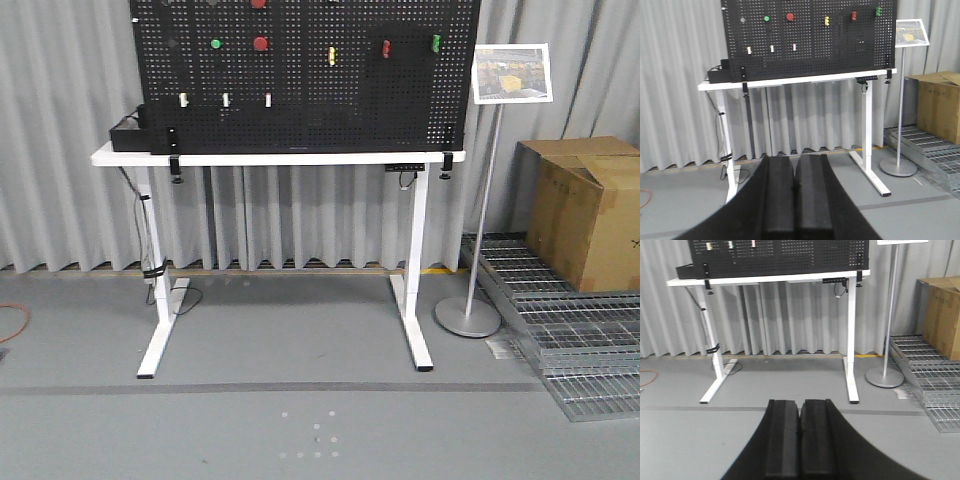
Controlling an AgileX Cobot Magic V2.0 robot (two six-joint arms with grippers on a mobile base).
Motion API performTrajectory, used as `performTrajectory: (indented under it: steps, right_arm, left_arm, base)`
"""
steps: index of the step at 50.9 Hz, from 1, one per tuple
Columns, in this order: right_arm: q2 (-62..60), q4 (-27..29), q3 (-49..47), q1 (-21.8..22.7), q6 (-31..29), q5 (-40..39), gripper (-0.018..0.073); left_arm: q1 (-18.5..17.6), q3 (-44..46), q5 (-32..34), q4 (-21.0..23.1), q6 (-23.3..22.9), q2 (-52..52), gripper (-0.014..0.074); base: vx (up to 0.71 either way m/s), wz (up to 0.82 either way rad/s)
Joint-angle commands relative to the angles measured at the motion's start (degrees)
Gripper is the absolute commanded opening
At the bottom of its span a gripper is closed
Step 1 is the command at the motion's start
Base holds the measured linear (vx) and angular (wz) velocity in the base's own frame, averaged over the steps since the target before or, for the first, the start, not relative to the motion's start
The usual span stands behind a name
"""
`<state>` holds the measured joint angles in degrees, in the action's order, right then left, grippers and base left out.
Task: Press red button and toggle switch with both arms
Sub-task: 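Drive the base forward up to the black pegboard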
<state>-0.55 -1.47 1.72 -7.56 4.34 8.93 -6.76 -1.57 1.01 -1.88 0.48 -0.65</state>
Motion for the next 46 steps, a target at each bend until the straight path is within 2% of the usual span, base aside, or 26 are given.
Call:
performTrajectory:
  steps: [1, 46]
  right_arm:
    - [-1.0, -0.7, 0.7, 0.4, -0.1, -4.9, -0.0003]
    - [-1.0, -0.7, 0.7, 0.4, -0.1, -4.9, -0.0003]
  left_arm:
    - [0.1, -2.0, 4.6, 0.1, -0.5, -0.8, 0.0001]
    - [0.1, -2.0, 4.6, 0.1, -0.5, -0.8, 0.0001]
  base:
    - [0.32, -0.14]
    - [0.40, 0.04]
